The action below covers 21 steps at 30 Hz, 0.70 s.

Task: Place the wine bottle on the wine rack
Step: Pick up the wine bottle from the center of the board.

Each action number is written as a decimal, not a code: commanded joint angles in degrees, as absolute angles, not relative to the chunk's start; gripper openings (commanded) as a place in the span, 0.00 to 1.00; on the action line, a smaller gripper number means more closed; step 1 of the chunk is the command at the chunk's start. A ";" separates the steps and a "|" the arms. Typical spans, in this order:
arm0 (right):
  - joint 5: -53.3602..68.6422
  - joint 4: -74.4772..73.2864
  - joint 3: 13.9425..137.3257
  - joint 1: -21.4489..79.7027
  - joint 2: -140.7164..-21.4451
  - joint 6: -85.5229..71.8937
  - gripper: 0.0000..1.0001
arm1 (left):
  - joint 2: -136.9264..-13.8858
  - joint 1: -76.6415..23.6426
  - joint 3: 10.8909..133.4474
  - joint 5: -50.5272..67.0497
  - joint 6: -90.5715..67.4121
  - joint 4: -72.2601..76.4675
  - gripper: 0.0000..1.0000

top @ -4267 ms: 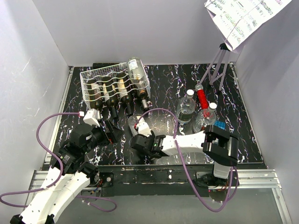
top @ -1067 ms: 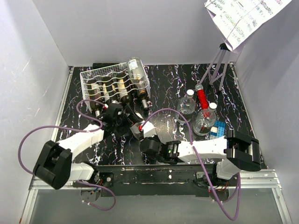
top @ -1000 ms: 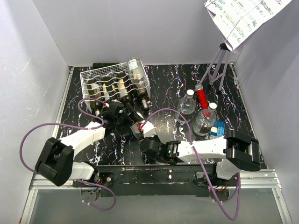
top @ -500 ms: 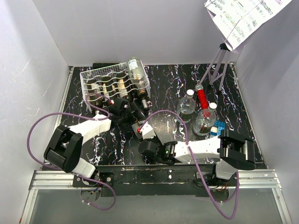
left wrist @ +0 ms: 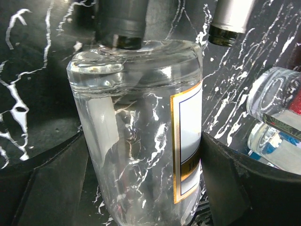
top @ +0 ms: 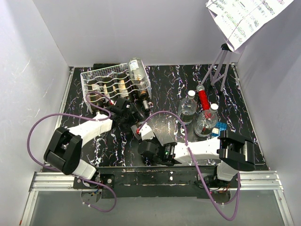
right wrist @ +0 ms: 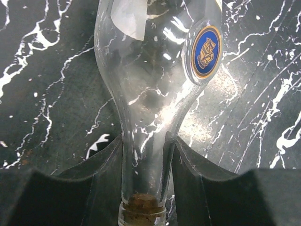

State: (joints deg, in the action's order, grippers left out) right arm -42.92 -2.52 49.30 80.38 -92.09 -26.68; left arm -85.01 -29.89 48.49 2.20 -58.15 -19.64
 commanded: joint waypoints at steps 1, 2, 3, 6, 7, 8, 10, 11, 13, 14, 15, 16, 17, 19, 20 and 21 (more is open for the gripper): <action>-44.91 7.12 55.11 81.91 -87.81 -18.64 0.01 | -81.48 -31.02 50.80 -7.82 -49.05 -25.92 0.00; -45.09 7.29 55.28 81.91 -87.45 -18.20 0.01 | -80.08 -31.29 51.58 -8.34 -48.87 -26.54 0.00; -45.09 7.38 55.72 81.91 -87.02 -17.67 0.01 | -78.94 -31.55 52.20 -9.05 -48.61 -27.15 0.00; -45.18 7.64 56.60 82.00 -85.61 -16.53 0.01 | -76.38 -32.17 54.48 -10.72 -47.90 -29.70 0.00; -45.35 7.91 56.69 82.00 -85.08 -16.26 0.01 | -75.51 -32.25 55.19 -11.07 -47.73 -30.49 0.00; -45.35 8.08 57.04 82.09 -84.82 -15.82 0.01 | -74.80 -32.34 55.63 -11.34 -47.64 -30.93 0.00; -45.26 8.35 57.57 82.09 -84.20 -15.30 0.01 | -73.40 -32.43 56.51 -11.69 -47.46 -31.99 0.00; -45.18 8.35 58.00 82.18 -83.94 -14.94 0.01 | -72.78 -32.43 57.04 -11.78 -47.37 -32.51 0.00; -45.18 8.09 58.71 82.44 -83.41 -14.50 0.01 | -71.29 -32.52 57.92 -11.78 -47.20 -33.39 0.00; -45.18 8.09 58.97 82.53 -82.89 -14.41 0.01 | -70.76 -32.52 58.27 -11.78 -47.11 -33.75 0.00; -45.18 8.09 59.06 82.70 -82.36 -14.24 0.01 | -69.97 -32.52 58.62 -11.86 -47.11 -34.10 0.00; -45.18 8.09 59.15 82.79 -81.83 -14.15 0.01 | -69.26 -32.52 58.88 -12.13 -47.11 -34.45 0.00; -45.09 8.09 59.41 82.88 -81.39 -14.06 0.01 | -68.74 -32.61 59.23 -12.22 -47.20 -34.80 0.00; -45.17 8.26 59.94 82.88 -80.69 -13.36 0.01 | -67.85 -32.61 60.20 -12.57 -46.85 -35.15 0.00; -45.35 8.35 60.29 82.88 -80.68 -12.92 0.01 | -67.76 -32.61 60.81 -12.74 -46.67 -35.59 0.00; -45.44 8.52 60.90 82.88 -80.60 -12.22 0.01 | -67.68 -32.52 61.86 -13.01 -46.32 -35.94 0.00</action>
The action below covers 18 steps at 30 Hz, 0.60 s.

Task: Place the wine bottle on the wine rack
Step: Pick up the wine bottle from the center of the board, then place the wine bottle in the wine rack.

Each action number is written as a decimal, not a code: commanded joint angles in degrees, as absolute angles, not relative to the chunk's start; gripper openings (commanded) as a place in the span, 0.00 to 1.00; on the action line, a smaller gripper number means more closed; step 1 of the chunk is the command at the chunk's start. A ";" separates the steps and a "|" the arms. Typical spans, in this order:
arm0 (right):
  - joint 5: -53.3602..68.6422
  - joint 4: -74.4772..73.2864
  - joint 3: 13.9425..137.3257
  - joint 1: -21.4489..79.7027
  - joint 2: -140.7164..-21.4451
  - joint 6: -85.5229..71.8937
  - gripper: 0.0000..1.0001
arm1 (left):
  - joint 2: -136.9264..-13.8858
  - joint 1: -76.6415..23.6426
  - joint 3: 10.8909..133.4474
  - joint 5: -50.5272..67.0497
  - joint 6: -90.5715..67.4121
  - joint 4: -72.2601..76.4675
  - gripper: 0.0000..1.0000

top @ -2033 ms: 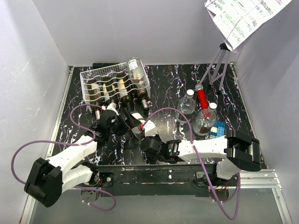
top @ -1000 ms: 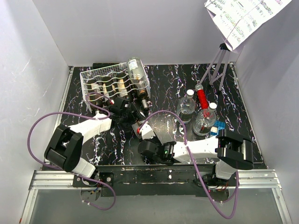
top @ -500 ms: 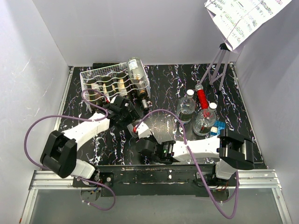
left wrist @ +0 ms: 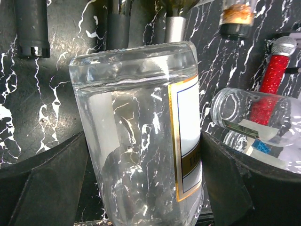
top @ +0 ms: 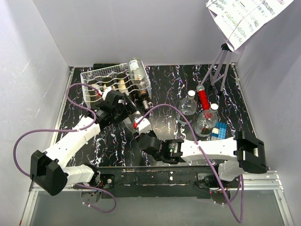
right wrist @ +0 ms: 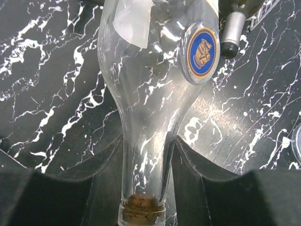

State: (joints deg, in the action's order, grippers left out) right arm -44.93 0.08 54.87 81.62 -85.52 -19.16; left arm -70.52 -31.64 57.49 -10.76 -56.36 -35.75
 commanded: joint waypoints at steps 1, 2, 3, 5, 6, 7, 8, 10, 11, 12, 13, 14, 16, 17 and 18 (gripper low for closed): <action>-45.44 8.70 61.52 82.88 -80.77 -11.35 0.01 | -67.94 -32.61 62.83 -13.18 -46.14 -36.21 0.00; -45.61 8.96 62.31 82.88 -80.95 -10.29 0.01 | -68.20 -32.61 63.54 -13.36 -45.79 -36.47 0.00; -46.05 9.05 63.18 82.79 -81.38 -9.41 0.01 | -68.55 -32.61 64.50 -13.71 -45.62 -36.91 0.00; -46.06 8.88 64.77 82.44 -82.17 -8.09 0.01 | -69.17 -32.61 66.26 -14.15 -45.18 -37.53 0.00; -45.88 9.05 65.47 82.18 -82.70 -7.74 0.01 | -69.60 -32.52 67.31 -14.50 -45.09 -37.88 0.00; -45.79 9.14 66.00 81.92 -82.88 -7.30 0.01 | -69.96 -32.52 68.11 -14.59 -44.74 -37.97 0.00; -45.53 9.31 66.61 81.39 -83.23 -7.03 0.01 | -70.40 -32.52 69.16 -14.59 -44.30 -38.14 0.00; -44.92 9.75 67.76 80.34 -83.76 -6.16 0.01 | -71.80 -32.52 71.62 -15.11 -43.42 -38.41 0.00; -44.30 10.02 68.37 79.81 -83.93 -5.89 0.01 | -72.59 -32.43 73.11 -15.29 -42.81 -38.76 0.00; -43.86 10.02 69.07 79.11 -84.37 -5.63 0.01 | -73.64 -32.26 74.52 -15.29 -42.37 -38.93 0.00; -43.16 10.11 70.04 78.41 -84.81 -5.19 0.01 | -74.78 -31.99 76.18 -15.03 -41.75 -39.11 0.00; -42.46 10.11 70.92 77.53 -85.25 -4.84 0.01 | -76.01 -31.56 77.94 -14.94 -41.23 -39.37 0.00; -40.70 10.11 72.76 75.68 -86.22 -4.40 0.01 | -78.39 -30.42 81.45 -13.72 -40.00 -39.38 0.00; -39.65 10.02 73.56 74.54 -86.74 -4.39 0.01 | -79.79 -29.54 83.04 -12.75 -39.47 -39.20 0.00; -38.33 9.93 74.35 73.57 -87.44 -4.31 0.01 | -81.02 -28.57 84.19 -11.79 -38.85 -38.94 0.00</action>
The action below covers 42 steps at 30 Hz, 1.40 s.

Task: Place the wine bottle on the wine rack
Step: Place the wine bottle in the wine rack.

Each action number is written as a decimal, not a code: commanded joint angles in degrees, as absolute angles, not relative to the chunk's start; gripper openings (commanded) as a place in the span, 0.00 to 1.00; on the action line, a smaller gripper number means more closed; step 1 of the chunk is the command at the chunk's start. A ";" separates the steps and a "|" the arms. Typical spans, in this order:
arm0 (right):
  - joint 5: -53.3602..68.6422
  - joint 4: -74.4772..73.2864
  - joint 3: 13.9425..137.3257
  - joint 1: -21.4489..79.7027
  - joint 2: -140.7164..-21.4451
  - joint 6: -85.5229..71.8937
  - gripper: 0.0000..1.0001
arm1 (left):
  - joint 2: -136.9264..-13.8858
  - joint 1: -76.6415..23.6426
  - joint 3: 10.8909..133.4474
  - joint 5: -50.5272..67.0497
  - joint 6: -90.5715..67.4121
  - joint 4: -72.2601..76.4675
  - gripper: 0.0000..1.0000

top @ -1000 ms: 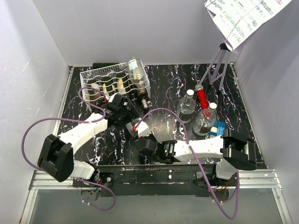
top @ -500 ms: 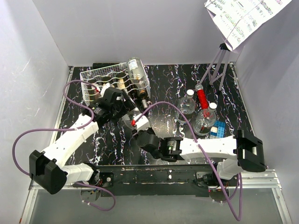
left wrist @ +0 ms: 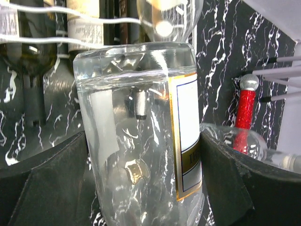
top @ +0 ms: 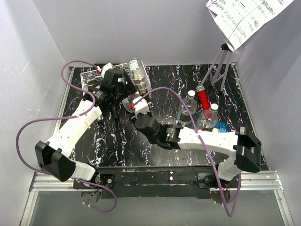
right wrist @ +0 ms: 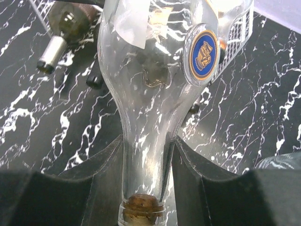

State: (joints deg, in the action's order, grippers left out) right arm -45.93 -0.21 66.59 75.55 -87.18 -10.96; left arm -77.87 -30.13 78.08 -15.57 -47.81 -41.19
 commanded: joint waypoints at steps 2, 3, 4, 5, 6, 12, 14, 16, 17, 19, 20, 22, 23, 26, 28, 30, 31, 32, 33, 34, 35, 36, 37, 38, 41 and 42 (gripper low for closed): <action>-35.69 9.76 76.19 71.12 -89.02 -4.92 0.01 | -84.36 -26.99 87.00 -10.38 -37.45 -38.59 0.00; -33.86 9.76 76.98 70.06 -90.08 -5.36 0.01 | -86.55 -26.03 88.32 -9.50 -36.92 -38.50 0.00; -32.27 10.02 77.51 68.74 -91.04 -5.45 0.01 | -87.96 -24.88 89.29 -8.80 -36.57 -38.41 0.00; -31.47 10.02 78.65 67.69 -92.27 -5.54 0.01 | -89.37 -23.92 89.99 -7.92 -35.78 -37.80 0.00; -30.51 10.02 80.05 66.37 -93.76 -5.54 0.01 | -90.43 -22.69 90.17 -7.04 -35.08 -36.66 0.00; -25.40 10.54 89.72 60.91 -104.92 -5.89 0.01 | -98.94 -16.53 95.87 -2.99 -29.37 -32.17 0.00; -24.61 10.99 93.32 59.77 -108.53 -5.27 0.01 | -102.73 -15.04 100.44 -3.34 -27.78 -33.57 0.00; -23.39 11.42 96.23 58.72 -111.34 -5.45 0.01 | -105.54 -13.63 103.87 -1.51 -24.89 -32.61 0.00; -23.55 11.51 97.55 58.28 -112.75 -5.01 0.01 | -107.12 -13.10 105.71 -0.89 -24.00 -32.61 0.00; -23.99 12.03 100.10 57.66 -115.04 -4.14 0.01 | -110.29 -12.22 109.40 0.00 -21.63 -32.78 0.00; -24.26 12.65 100.89 57.40 -116.09 -3.70 0.01 | -111.69 -12.04 110.99 0.00 -20.75 -33.13 0.00; -24.43 12.57 103.70 56.78 -118.03 -3.08 0.01 | -113.98 -11.34 114.16 2.26 -19.52 -33.48 0.00; -24.35 12.74 104.41 56.52 -118.91 -2.90 0.01 | -114.69 -10.99 115.04 2.55 -19.34 -33.83 0.01; -23.29 12.66 106.34 55.73 -120.67 -2.90 0.01 | -115.75 -10.11 115.58 2.90 -19.07 -33.31 0.37; -22.85 13.18 106.52 55.46 -121.29 -3.08 0.01 | -116.01 -9.76 114.96 2.99 -18.46 -32.87 0.52; -22.85 13.53 106.70 55.46 -121.64 -3.43 0.01 | -116.28 -9.41 114.17 2.46 -18.37 -32.87 0.69; -23.03 13.71 106.70 55.37 -121.73 -3.60 0.01 | -116.45 -9.32 113.82 2.81 -18.28 -32.78 0.73; -23.11 13.71 106.96 55.37 -121.73 -3.95 0.01 | -116.54 -9.14 113.30 2.90 -18.28 -32.61 0.77; -22.94 13.71 107.05 55.37 -121.90 -4.22 0.01 | -116.63 -9.14 112.86 2.99 -18.28 -32.35 0.81; -23.11 13.54 107.57 55.37 -122.25 -4.31 0.01 | -116.54 -9.05 112.24 3.08 -18.11 -31.91 0.85; -23.29 12.93 108.27 55.37 -122.60 -4.57 0.01 | -116.63 -9.05 111.98 3.25 -17.93 -31.47 0.86; -23.47 12.75 108.80 55.37 -122.87 -4.66 0.01 | -116.72 -9.05 111.89 3.51 -17.67 -31.12 0.88; -23.55 12.57 109.16 55.28 -123.22 -5.01 0.01 | -116.89 -9.05 111.97 3.60 -17.32 -31.11 0.90; -23.47 12.31 109.51 55.11 -123.40 -5.71 0.01 | -117.24 -9.05 112.15 3.34 -17.14 -31.11 0.94; -22.77 11.87 109.51 54.58 -123.58 -8.08 0.01 | -117.51 -8.88 112.24 1.94 -16.79 -31.73 0.98; -22.76 12.30 108.64 54.58 -123.40 -8.87 0.01 | -117.51 -8.79 112.06 1.93 -16.70 -31.73 0.98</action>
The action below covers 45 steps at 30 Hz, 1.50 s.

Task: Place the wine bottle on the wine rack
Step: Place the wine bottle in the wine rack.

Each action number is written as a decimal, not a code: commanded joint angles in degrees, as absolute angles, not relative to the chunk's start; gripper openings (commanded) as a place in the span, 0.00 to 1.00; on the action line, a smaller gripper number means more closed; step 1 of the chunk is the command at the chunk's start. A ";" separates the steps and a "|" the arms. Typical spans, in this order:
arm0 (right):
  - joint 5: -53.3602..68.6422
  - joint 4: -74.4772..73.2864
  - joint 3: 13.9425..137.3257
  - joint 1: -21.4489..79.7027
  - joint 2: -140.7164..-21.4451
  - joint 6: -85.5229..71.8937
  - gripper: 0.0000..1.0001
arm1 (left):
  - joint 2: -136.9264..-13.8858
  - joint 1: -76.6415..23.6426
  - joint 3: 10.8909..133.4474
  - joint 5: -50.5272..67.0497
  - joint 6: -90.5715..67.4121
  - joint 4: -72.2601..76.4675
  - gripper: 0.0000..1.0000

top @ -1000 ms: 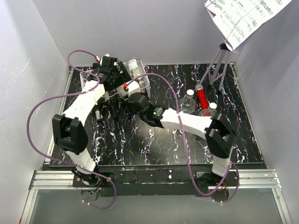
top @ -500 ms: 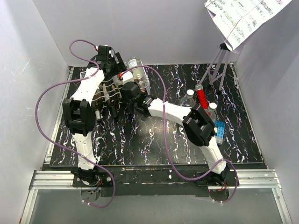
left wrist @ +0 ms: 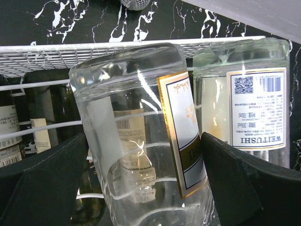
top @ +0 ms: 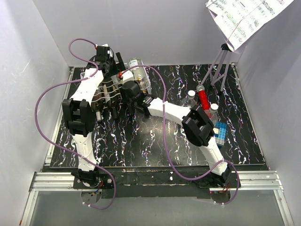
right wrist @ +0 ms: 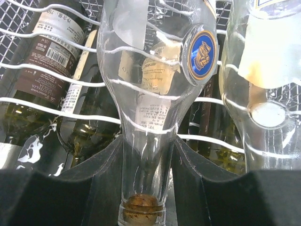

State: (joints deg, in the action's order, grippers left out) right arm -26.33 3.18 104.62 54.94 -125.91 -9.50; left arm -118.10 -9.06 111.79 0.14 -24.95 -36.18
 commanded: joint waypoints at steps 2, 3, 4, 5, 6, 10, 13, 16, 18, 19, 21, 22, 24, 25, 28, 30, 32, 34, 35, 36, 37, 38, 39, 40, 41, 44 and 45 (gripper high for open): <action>-22.33 13.44 107.24 54.49 -122.96 -10.02 0.01 | -117.25 -8.70 111.71 1.06 -16.79 -32.08 0.98; -22.32 13.80 106.44 54.49 -122.61 -10.63 0.01 | -116.99 -8.53 111.62 1.05 -16.79 -32.25 0.98; -22.59 14.23 105.57 54.58 -122.43 -11.50 0.01 | -116.81 -8.44 111.45 1.32 -16.53 -32.34 0.98; -22.59 14.85 104.43 54.49 -122.08 -12.04 0.01 | -116.72 -8.26 111.53 1.32 -16.35 -32.34 0.98; -22.94 15.03 103.81 54.49 -121.82 -12.48 0.01 | -116.81 -8.17 111.79 1.49 -16.09 -32.34 0.98; -23.29 16.08 99.42 54.49 -119.63 -14.23 0.01 | -118.30 -6.68 114.52 4.12 -16.26 -34.19 0.98; -23.38 17.49 95.72 54.40 -118.22 -15.46 0.01 | -118.65 -5.10 114.61 8.34 -16.52 -33.84 0.98; -23.29 18.63 93.17 54.23 -116.99 -16.61 0.01 | -118.74 -3.96 114.96 10.89 -15.65 -33.57 0.98; -23.38 18.81 92.20 54.23 -116.55 -17.40 0.01 | -118.57 -3.69 115.05 11.34 -14.33 -33.49 0.98; -23.12 18.98 91.85 54.14 -116.37 -17.66 0.01 | -118.22 -3.60 114.96 10.99 -14.24 -33.40 0.98; -22.41 19.16 91.41 53.88 -116.02 -18.19 0.01 | -117.69 -3.34 115.05 11.42 -13.71 -33.31 0.98; -21.98 19.25 91.15 53.79 -115.93 -18.54 0.01 | -117.34 -3.17 114.87 11.34 -13.71 -33.22 0.98; -21.19 18.81 91.75 53.53 -116.28 -19.50 0.01 | -116.55 -2.90 114.09 11.34 -13.80 -33.05 0.98; -20.92 18.46 92.19 53.44 -116.54 -20.21 0.01 | -116.11 -2.73 113.39 11.42 -14.06 -32.61 0.98; -21.01 15.57 94.04 53.00 -117.33 -23.71 0.01 | -114.61 -2.11 111.19 12.82 -15.46 -30.59 0.98; -19.17 14.85 94.13 52.21 -117.33 -28.97 0.01 | -114.26 -1.06 111.09 15.36 -16.52 -30.93 0.98; -17.94 15.03 93.52 51.59 -117.16 -32.24 0.01 | -114.69 -0.09 111.88 22.74 -15.65 -32.51 0.98; -15.83 14.50 93.43 50.81 -116.98 -36.02 0.01 | -115.75 3.77 114.34 29.32 -17.13 -36.02 0.98; -14.86 14.68 93.08 50.37 -116.63 -37.60 0.01 | -115.93 5.08 114.78 34.14 -17.75 -36.38 0.98; -14.42 14.68 92.90 50.10 -116.28 -38.23 0.01 | -115.75 6.32 114.61 37.41 -18.10 -36.65 0.98; -14.50 13.55 93.16 49.92 -115.93 -38.93 0.01 | -115.32 7.37 114.17 38.31 -18.28 -37.00 0.98; -14.68 12.49 93.60 49.75 -115.93 -39.37 0.01 | -114.44 8.34 113.30 38.15 -18.28 -37.35 0.98; -14.50 12.57 93.52 49.66 -115.67 -39.64 0.01 | -113.39 8.87 112.33 38.58 -17.76 -37.09 0.98; -13.89 13.00 93.52 49.57 -115.66 -39.73 0.01 | -112.16 8.88 111.54 38.15 -17.06 -37.44 0.98; -13.71 13.01 94.04 49.66 -115.93 -39.73 0.01 | -110.67 8.96 110.40 37.19 -17.22 -37.53 0.98; -12.92 10.64 97.11 49.57 -117.42 -40.34 0.01 | -104.35 8.88 104.35 36.30 -20.46 -35.69 0.98; -12.75 10.63 97.47 49.57 -117.77 -40.34 0.01 | -101.46 8.79 101.89 35.60 -21.26 -34.90 0.98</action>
